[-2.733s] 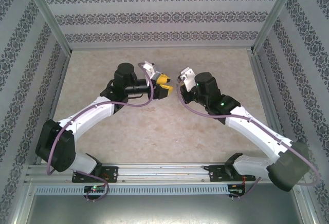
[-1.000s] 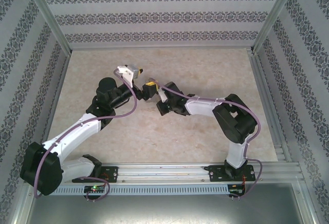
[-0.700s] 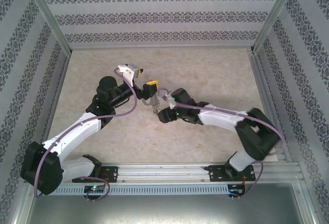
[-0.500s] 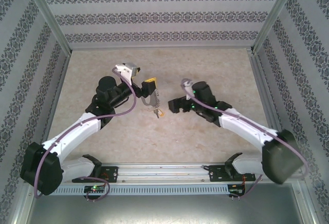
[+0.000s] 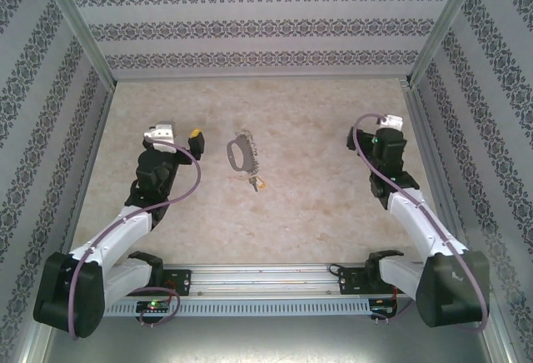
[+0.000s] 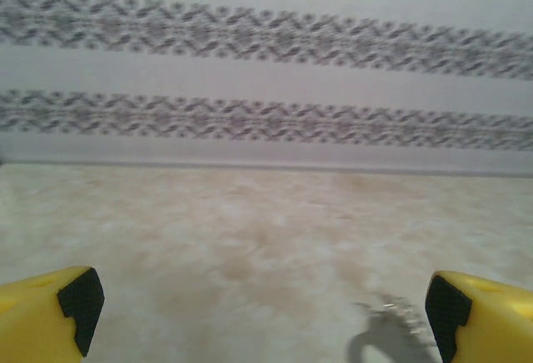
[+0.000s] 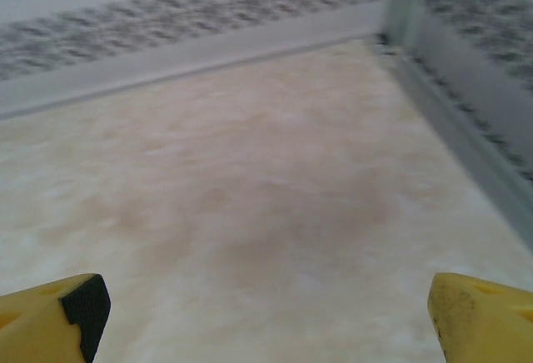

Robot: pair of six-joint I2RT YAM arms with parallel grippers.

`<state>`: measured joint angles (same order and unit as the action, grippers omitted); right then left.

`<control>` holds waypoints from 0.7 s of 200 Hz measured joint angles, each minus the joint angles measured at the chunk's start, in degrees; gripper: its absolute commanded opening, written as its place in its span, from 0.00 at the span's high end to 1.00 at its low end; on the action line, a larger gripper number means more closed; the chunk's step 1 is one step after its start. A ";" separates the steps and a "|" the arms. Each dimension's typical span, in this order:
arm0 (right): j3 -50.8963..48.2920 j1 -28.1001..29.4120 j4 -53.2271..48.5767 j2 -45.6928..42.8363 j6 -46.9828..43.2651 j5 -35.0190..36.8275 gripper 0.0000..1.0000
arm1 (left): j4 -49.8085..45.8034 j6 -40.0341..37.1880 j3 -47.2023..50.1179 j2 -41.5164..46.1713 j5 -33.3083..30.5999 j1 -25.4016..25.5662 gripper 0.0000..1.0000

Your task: Put the keys on the keyring

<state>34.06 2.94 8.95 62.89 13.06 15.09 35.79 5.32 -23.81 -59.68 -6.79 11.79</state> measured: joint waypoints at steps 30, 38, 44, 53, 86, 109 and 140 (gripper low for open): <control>-3.23 -3.21 6.36 5.31 -2.71 5.60 0.02 | 1.42 -2.82 4.90 0.59 -2.49 -3.50 0.00; -4.07 -3.19 8.57 6.36 -2.97 5.86 0.02 | 1.64 -3.28 6.25 1.16 -2.69 -4.46 0.00; -4.72 -3.17 10.10 7.08 -3.04 5.84 0.02 | 1.77 -3.48 7.17 1.55 -2.75 -5.03 0.00; -5.73 -3.17 12.46 8.20 -3.08 5.55 0.02 | 2.29 -3.69 8.37 1.73 -2.75 -5.84 0.00; -11.87 -2.75 28.02 15.52 -4.76 2.43 0.02 | 10.99 -4.31 11.08 -6.62 -2.93 -7.08 0.00; -15.39 -0.87 36.87 22.75 -8.20 -2.16 0.02 | 24.09 -4.87 13.29 -21.73 -2.16 -7.56 0.00; -14.12 -1.42 38.69 24.90 -10.27 -9.73 0.03 | 28.28 -6.49 12.76 -33.99 0.87 -7.78 0.00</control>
<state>19.94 1.52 47.64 87.79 2.79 5.37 64.07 -1.17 -11.05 -93.67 -5.91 4.01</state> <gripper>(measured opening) 0.976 0.998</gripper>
